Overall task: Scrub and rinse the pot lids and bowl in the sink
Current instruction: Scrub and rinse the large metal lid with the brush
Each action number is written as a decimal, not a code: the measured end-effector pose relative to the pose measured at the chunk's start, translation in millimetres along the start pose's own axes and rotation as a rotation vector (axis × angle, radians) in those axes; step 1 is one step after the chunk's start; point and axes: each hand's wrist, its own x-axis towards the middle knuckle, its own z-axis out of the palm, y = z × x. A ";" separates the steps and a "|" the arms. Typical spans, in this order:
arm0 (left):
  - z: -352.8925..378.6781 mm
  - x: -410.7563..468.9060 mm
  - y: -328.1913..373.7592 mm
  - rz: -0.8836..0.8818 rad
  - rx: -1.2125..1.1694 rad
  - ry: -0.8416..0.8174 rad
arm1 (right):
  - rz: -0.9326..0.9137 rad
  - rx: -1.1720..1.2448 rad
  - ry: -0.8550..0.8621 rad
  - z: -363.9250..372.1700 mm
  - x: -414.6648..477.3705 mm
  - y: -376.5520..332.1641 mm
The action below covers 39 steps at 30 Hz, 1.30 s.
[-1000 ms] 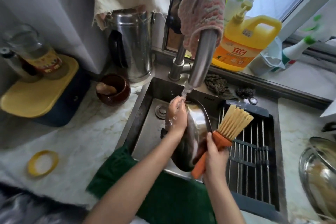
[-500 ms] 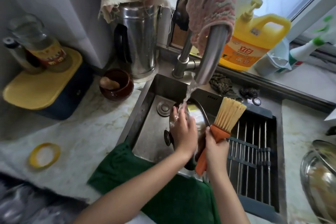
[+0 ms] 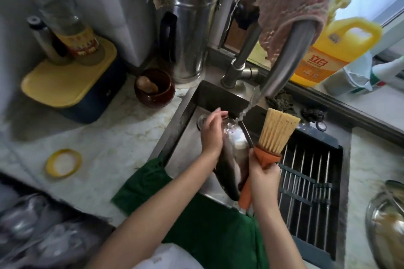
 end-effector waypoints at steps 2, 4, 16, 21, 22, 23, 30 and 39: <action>-4.0 -2.8 -0.9 -0.123 -0.031 0.077 | -0.008 0.013 -0.016 3.3 -0.5 -0.9; 4.8 -36.1 1.2 -0.016 0.045 0.015 | -0.028 -0.016 -0.005 12.3 3.7 -1.2; 5.3 -49.4 12.2 0.177 0.096 0.068 | -0.037 -0.085 0.022 25.0 9.4 -2.0; -5.0 -11.6 17.2 0.029 -0.018 0.082 | -0.025 -0.058 0.028 14.4 2.9 -4.9; 1.2 -24.6 13.5 0.097 0.053 0.048 | -0.023 -0.060 0.041 15.5 4.0 -5.6; 10.7 -45.9 7.6 0.196 0.136 0.015 | -0.019 -0.063 0.057 16.2 5.0 -5.7; 6.8 -3.1 16.3 -0.007 0.032 0.030 | -0.007 -0.078 0.087 15.9 1.7 -11.2; 5.1 -5.9 23.2 -0.115 -0.134 0.018 | 0.014 -0.075 0.077 13.0 -4.6 -16.4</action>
